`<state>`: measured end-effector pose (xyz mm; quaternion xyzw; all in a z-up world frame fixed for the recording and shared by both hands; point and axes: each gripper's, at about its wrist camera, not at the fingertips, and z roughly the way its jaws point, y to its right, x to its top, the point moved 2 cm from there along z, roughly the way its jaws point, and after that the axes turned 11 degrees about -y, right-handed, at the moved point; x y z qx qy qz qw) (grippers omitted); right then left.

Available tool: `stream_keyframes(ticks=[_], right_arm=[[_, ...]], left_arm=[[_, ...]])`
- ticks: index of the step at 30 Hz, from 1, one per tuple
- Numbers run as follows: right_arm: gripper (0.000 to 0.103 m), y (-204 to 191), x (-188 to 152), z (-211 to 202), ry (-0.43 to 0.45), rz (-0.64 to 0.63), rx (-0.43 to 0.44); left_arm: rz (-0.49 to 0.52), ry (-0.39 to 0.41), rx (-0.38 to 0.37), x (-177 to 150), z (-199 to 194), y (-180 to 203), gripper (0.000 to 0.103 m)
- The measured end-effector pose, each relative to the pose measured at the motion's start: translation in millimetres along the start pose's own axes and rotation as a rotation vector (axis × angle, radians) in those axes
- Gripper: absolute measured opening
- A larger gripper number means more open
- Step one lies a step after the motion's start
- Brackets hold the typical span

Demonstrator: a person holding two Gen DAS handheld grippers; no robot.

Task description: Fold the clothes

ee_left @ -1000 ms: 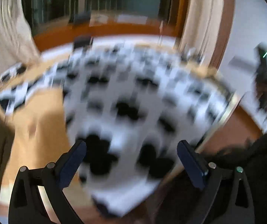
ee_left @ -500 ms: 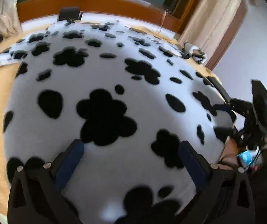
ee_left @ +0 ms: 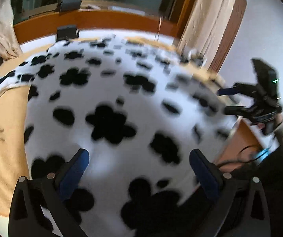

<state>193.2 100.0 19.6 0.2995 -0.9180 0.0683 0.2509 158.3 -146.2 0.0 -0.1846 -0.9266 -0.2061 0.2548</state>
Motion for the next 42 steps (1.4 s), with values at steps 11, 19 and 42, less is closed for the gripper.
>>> stream_keyframes(ticks=[11,19,42], right_arm=[[0.081,11.6,8.9,69.8,-0.121,0.014,-0.037],[0.083,10.8,2.7,61.7,-0.152,-0.044,0.01],[0.083,165.9,212.8,174.5,-0.193,0.285,0.017]], left_arm=[[0.055,-0.076,0.095,-13.3,49.1,1.3,0.102],[-0.039,-0.086,-0.019,27.5,19.1,-14.5,0.102],[-0.42,-0.121,0.244,230.3,165.4,-147.6,0.102]])
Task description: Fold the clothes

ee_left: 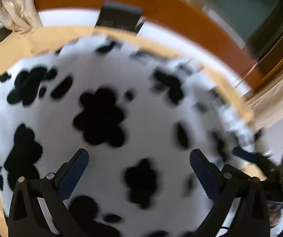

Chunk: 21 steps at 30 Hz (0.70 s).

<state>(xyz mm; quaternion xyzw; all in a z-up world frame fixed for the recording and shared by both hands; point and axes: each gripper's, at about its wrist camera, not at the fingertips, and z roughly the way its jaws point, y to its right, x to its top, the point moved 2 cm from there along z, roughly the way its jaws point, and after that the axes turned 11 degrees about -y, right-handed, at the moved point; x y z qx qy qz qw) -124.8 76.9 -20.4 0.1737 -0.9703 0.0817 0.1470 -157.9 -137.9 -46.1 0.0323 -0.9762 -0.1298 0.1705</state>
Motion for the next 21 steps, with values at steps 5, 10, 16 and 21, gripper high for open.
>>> stream_keyframes(ticks=[5,10,16,21], right_arm=[[0.09,-14.7,-10.8,14.8,0.044,-0.166,-0.124],[0.097,-10.6,-21.6,14.6,0.082,-0.154,-0.081],[0.098,-11.7,-20.0,13.9,0.088,-0.142,-0.079],[0.102,-12.4,-18.5,15.5,0.074,-0.141,-0.084]], left_arm=[[0.207,0.07,0.217,-22.8,8.6,22.0,0.102],[0.191,0.067,0.194,-24.1,7.1,17.5,0.102],[0.19,0.067,0.197,-24.2,5.2,17.3,0.102],[0.191,0.067,0.196,-23.1,6.3,17.3,0.102]])
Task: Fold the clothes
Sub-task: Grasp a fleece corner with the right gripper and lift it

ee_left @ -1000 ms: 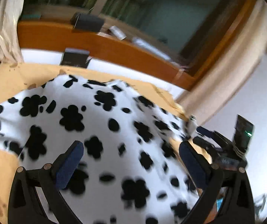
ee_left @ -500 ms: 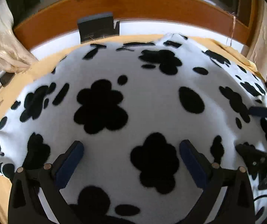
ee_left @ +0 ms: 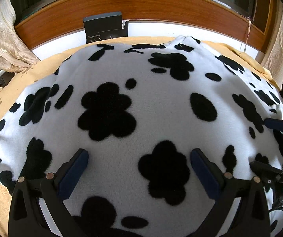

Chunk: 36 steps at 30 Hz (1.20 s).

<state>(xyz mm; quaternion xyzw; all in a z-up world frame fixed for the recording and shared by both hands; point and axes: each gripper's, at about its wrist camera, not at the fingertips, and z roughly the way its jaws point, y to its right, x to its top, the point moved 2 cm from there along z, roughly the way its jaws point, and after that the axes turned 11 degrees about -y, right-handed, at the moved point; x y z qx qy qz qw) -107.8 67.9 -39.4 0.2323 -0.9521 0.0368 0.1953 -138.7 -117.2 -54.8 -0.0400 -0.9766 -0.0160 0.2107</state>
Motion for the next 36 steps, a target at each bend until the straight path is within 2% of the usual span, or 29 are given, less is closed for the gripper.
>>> stream_keyframes(ticks=[2,6,7,10,12,16,20,22,25,26,27,32,36], right_arm=[[0.102,3.8,-5.6,-4.4,0.008,0.034,0.02],[0.102,59.9,-30.6,-49.2,0.162,0.276,0.168],[0.102,75.7,-38.3,-60.7,0.202,0.342,0.205],[0.102,152.0,-92.8,-95.3,0.339,0.654,0.315],[0.102,202.9,-135.1,-110.1,0.388,0.876,0.322],[0.102,259.3,-193.1,-121.3,0.341,1.162,0.233],[0.102,281.6,-211.8,-118.2,0.428,1.263,0.328],[0.102,289.3,-211.4,-112.4,0.461,1.291,0.37],[0.1,295.5,-202.9,-99.1,0.494,1.304,0.479],[0.099,295.9,-198.6,-95.7,0.498,1.306,0.485],[0.097,296.3,-194.6,-92.4,0.496,1.311,0.478],[0.063,307.1,-188.3,-75.8,0.461,1.356,0.406],[0.052,311.4,-185.8,-65.2,0.419,1.371,0.282]], left_arm=[[0.0,0.0,-0.002,0.3,0.0,-0.1,0.102],[0.001,0.001,-0.003,0.8,0.0,0.0,0.102],[0.002,0.0,-0.003,0.9,0.1,0.1,0.102],[0.001,0.0,-0.002,0.8,-0.1,0.4,0.102],[0.001,0.0,-0.002,0.7,-0.2,0.7,0.102],[0.002,0.0,-0.001,0.9,-0.1,0.7,0.102],[0.002,0.0,-0.001,1.1,0.1,0.7,0.102],[0.002,0.0,-0.001,1.0,0.2,0.7,0.102],[0.002,0.001,-0.001,0.9,0.2,0.5,0.102],[0.002,0.001,-0.001,0.9,0.3,0.5,0.102],[0.002,0.001,-0.001,0.8,0.3,0.6,0.102],[0.0,0.001,-0.001,0.7,0.3,0.9,0.102],[0.0,0.001,0.0,0.6,0.2,1.0,0.102]])
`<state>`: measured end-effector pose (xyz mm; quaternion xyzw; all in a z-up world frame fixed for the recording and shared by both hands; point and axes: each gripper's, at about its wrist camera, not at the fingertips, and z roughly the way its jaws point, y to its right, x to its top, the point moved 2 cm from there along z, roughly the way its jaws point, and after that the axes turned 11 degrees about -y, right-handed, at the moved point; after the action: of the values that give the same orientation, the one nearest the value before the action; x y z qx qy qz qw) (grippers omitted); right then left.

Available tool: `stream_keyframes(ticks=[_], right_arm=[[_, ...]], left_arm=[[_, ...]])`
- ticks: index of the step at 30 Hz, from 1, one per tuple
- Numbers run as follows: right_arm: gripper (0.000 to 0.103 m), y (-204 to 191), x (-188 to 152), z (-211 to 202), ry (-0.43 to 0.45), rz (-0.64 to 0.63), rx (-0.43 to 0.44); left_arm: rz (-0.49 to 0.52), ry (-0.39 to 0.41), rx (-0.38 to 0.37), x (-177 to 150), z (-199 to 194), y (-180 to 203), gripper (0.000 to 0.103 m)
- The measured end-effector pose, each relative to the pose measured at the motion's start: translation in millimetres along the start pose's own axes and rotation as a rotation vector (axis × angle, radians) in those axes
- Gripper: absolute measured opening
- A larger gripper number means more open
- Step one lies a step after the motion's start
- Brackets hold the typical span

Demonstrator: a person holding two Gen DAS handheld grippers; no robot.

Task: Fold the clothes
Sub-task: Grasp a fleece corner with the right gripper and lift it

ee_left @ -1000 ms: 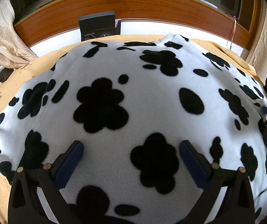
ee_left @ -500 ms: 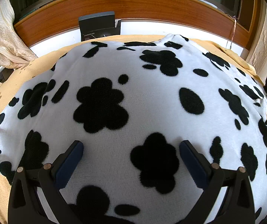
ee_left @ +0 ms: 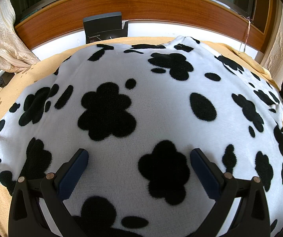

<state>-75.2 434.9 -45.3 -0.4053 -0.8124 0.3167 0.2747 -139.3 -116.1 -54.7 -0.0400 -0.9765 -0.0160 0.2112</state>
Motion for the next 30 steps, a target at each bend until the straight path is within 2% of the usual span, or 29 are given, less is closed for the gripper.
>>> stream_keyframes(ticks=[7,10,13,16,20,25,30], right_arm=[[0.036,-2.5,8.0,-0.1,0.084,-0.07,-0.135],[0.022,-0.6,16.5,-3.4,0.124,-0.09,-0.19],[0.009,-7.7,20.5,-10.9,0.182,-0.163,-0.257],[0.007,-19.1,20.0,-23.4,0.242,-0.236,-0.288],[0.007,-59.8,9.8,-33.2,0.312,-0.389,-0.305],[0.007,-121.8,-19.7,-35.3,0.352,-0.577,-0.258],[0.007,-186.6,-66.5,-24.3,0.357,-0.775,-0.199]], left_arm=[[-0.001,0.0,0.001,0.0,-0.1,0.4,0.102],[-0.001,0.0,0.001,0.2,0.1,0.6,0.102],[-0.002,0.0,0.001,0.4,0.2,0.9,0.102],[-0.001,-0.001,-0.001,0.6,0.4,0.7,0.102],[-0.001,-0.001,-0.005,0.5,0.0,0.4,0.102],[-0.002,0.0,-0.01,0.7,-0.3,-0.4,0.103],[-0.031,0.012,-0.043,1.8,-3.3,-6.6,0.103]])
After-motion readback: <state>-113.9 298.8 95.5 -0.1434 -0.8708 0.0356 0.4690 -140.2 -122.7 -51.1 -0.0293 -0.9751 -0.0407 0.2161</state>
